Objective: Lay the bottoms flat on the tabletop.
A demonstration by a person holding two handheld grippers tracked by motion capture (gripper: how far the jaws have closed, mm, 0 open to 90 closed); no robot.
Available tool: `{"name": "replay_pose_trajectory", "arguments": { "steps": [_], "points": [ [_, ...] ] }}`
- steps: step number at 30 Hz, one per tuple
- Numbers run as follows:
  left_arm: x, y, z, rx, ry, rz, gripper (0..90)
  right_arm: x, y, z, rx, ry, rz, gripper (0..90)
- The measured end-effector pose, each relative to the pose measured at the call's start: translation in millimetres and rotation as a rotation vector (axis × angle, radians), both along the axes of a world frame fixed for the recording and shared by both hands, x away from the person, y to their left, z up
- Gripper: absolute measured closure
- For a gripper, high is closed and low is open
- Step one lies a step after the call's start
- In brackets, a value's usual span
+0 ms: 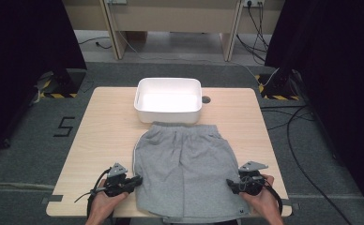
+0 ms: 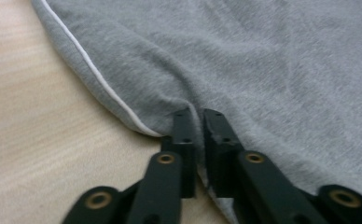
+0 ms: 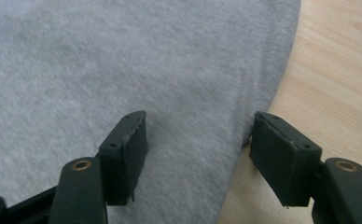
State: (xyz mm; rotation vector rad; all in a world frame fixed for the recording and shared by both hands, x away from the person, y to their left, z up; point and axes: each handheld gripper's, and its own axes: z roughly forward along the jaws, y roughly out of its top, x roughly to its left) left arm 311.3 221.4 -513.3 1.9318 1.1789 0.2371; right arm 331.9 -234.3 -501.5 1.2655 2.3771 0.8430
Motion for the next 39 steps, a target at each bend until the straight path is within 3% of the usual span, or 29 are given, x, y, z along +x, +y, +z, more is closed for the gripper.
{"name": "replay_pose_trajectory", "arguments": {
  "steps": [8,14,17,21,25,29,34,36,39],
  "points": [
    [-5.3,26.1,24.5,0.048,-0.045,0.015,86.7,0.4,-1.7,-0.3,0.002,-0.003,-0.005,37.9],
    [-12.7,44.6,11.8,0.073,-0.013,0.055,86.1,0.5,-2.2,-0.1,0.001,-0.004,-0.008,38.5],
    [-12.5,46.8,9.2,0.062,-0.018,0.088,81.9,0.5,-2.7,0.3,-0.001,0.001,-0.01,38.5],
    [-8.2,34.3,20.8,0.036,-0.087,0.116,67.7,2.2,-1.0,2.8,-0.003,0.01,-0.012,38.2],
    [1.9,12.0,30.0,0.031,-0.123,0.08,61.5,9.5,4.4,13.0,0.024,-0.026,-0.021,38.1],
    [15.9,-6.4,23.6,0.027,-0.097,0.041,59.2,21.4,17.8,23.0,0.042,-0.042,-0.007,38.3],
    [27.6,-15.1,0.8,0.065,-0.018,0.023,55.4,46.8,36.7,23.7,0.034,-0.045,0.021,38.7],
    [27.0,-14.4,-1.5,0.052,-0.021,0.03,55.0,55.1,43.5,20.8,0.028,-0.031,0.025,38.7],
    [20.7,-12.9,1.6,0.096,-0.029,0.031,52.9,66.2,50.4,10.5,-0.009,-0.004,0.03,38.7]
  ]
}}
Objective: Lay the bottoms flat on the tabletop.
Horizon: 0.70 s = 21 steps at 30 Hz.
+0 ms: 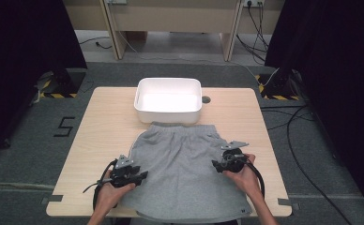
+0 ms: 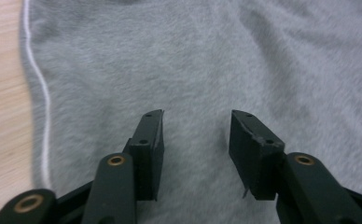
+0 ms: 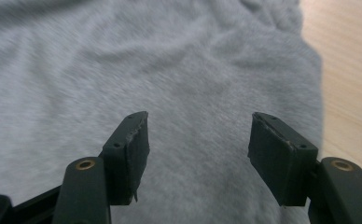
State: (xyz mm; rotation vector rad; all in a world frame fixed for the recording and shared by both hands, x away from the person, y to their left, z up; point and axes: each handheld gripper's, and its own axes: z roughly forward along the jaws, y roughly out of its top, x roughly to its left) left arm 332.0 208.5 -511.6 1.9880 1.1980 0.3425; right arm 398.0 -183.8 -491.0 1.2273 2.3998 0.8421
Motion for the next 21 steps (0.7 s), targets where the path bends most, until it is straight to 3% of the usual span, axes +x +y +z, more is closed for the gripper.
{"name": "replay_pose_trajectory", "arguments": {
  "steps": [2,3,7,13,18,21],
  "points": [
    [-6.3,4.0,0.0,0.005,0.006,0.002,51.9,4.9,0.8,-7.3,-0.031,0.011,-0.006,36.7],
    [-8.6,6.3,-0.6,0.008,0.01,0.004,51.7,6.6,-1.3,-8.3,-0.007,0.01,-0.015,38.0],
    [-14.8,15.5,-2.3,-0.005,0.013,0.019,51.9,6.1,-4.2,-8.5,-0.004,0.004,-0.016,38.5],
    [-30.8,25.2,-0.8,0.032,-0.011,0.034,51.3,5.2,-4.7,-9.4,0.0,-0.001,-0.021,38.3],
    [-53.1,43.8,10.4,-0.058,-0.016,0.08,50.3,4.6,-5.7,-10.0,0.006,-0.007,-0.021,38.3],
    [-60.3,54.7,8.5,-0.081,0.003,0.117,50.6,4.3,-5.5,-10.4,0.002,-0.014,-0.021,38.2]
  ]
}}
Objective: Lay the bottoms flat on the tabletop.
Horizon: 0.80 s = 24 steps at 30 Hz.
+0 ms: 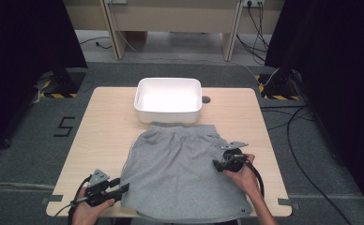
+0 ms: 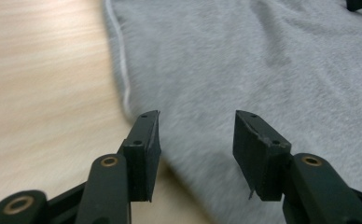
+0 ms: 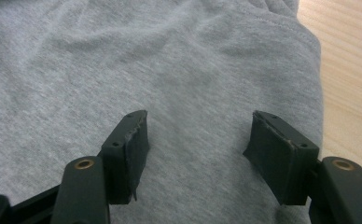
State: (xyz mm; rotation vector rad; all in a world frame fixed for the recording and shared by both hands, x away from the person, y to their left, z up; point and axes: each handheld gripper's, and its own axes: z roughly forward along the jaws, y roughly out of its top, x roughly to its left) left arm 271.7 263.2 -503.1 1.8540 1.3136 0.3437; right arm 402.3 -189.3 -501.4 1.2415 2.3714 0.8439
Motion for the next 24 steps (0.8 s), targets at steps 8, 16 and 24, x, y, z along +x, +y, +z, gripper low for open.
{"name": "replay_pose_trajectory", "arguments": {
  "steps": [8,16,24],
  "points": [
    [-13.9,-11.4,-10.1,-0.048,0.06,-0.033,53.9,-0.9,1.0,0.2,-0.001,0.002,-0.008,38.3],
    [-12.8,-7.2,8.3,0.001,0.007,-0.062,87.5,-1.5,0.2,-0.2,0.002,-0.001,-0.005,38.2],
    [-25.2,12.0,23.6,0.018,0.014,-0.054,80.8,-2.4,0.1,-0.1,0.002,0.0,-0.006,38.2]
  ]
}}
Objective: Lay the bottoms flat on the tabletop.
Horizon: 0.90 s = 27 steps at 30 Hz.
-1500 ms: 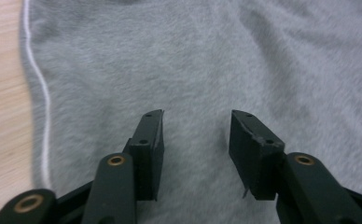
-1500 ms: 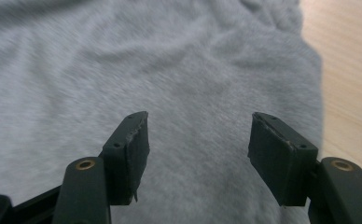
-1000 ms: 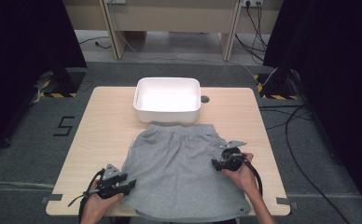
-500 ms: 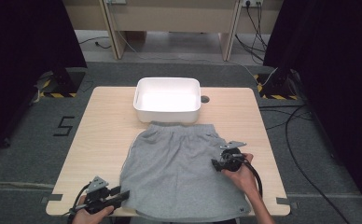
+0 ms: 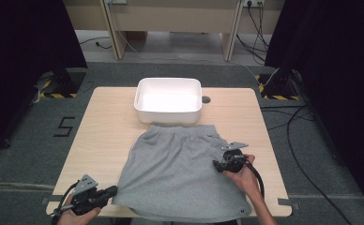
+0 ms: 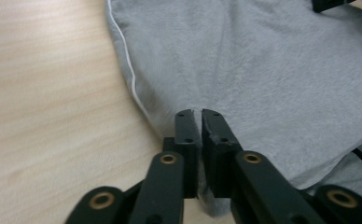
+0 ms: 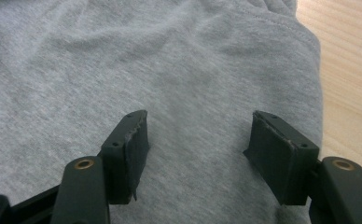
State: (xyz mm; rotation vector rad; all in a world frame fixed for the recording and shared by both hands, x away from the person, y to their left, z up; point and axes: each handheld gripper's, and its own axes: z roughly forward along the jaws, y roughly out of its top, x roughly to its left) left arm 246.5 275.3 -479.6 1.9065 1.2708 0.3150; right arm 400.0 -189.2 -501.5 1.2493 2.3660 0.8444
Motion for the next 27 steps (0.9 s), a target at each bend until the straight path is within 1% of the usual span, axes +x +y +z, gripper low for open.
{"name": "replay_pose_trajectory", "arguments": {
  "steps": [1,2,3,4,7,8,11,12,14,16,18,19,21,23,24,25,26,27],
  "points": [
    [0.8,0.2,-4.4,-0.01,0.014,0.0,76.7,0.0,0.1,0.0,-0.001,0.0,-0.001,38.3],
    [2.0,0.0,-8.2,-0.03,0.023,0.009,72.0,0.2,0.0,0.0,-0.001,0.0,0.001,38.2],
    [3.4,-0.3,-10.9,-0.036,0.031,0.013,66.8,0.2,0.1,0.0,0.0,0.002,0.0,38.2],
    [5.1,-1.2,-12.6,-0.031,0.036,0.017,64.8,0.4,0.0,0.0,0.0,0.003,0.001,38.1],
    [13.5,-5.2,-17.5,-0.022,0.033,0.033,60.8,0.4,0.0,0.1,0.0,0.003,0.001,38.2],
    [17.3,-6.8,-20.0,-0.011,0.035,0.038,60.1,0.3,0.0,0.1,0.0,0.003,0.001,38.2],
    [25.4,-15.4,-26.0,-0.01,0.034,0.03,59.9,0.3,0.0,0.0,0.001,0.003,0.0,38.2],
    [27.4,-20.3,-27.8,0.007,0.032,0.025,60.4,0.4,-0.1,0.0,0.001,0.003,0.002,38.1],
    [30.6,-30.6,-32.2,0.076,0.022,0.006,64.3,0.6,-0.3,0.0,0.001,0.003,0.003,38.2],
    [31.3,-34.3,-32.3,0.124,-0.002,0.014,73.0,0.2,-0.1,-0.1,-0.001,0.0,0.002,38.2],
    [29.3,-32.4,-31.2,0.142,-0.009,0.015,79.6,-0.2,-0.4,-0.3,-0.001,-0.004,0.004,38.2],
    [27.1,-30.4,-30.8,0.159,-0.007,0.011,83.0,-0.2,-0.7,-0.4,0.0,-0.004,0.005,38.1],
    [21.7,-25.2,-30.0,0.181,-0.002,0.003,84.8,-0.1,-0.8,-0.3,0.001,-0.003,0.006,38.1],
    [16.8,-20.5,-28.4,0.19,0.006,-0.004,84.7,-0.3,-0.6,-0.2,0.0,-0.003,0.008,38.1],
    [15.2,-19.6,-27.2,0.186,0.011,-0.006,83.6,-0.7,-0.2,0.0,-0.001,0.001,0.014,38.0],
    [14.7,-19.5,-26.0,0.178,0.008,-0.003,79.9,-1.2,0.2,1.0,-0.005,0.01,0.024,37.9],
    [15.3,-20.2,-22.5,0.152,-0.005,0.01,75.1,-1.4,0.6,2.2,-0.005,0.019,0.034,37.8],
    [17.6,-21.6,-18.8,0.13,-0.02,0.021,65.5,-1.8,0.2,5.0,0.001,0.033,0.041,37.2]
  ]
}}
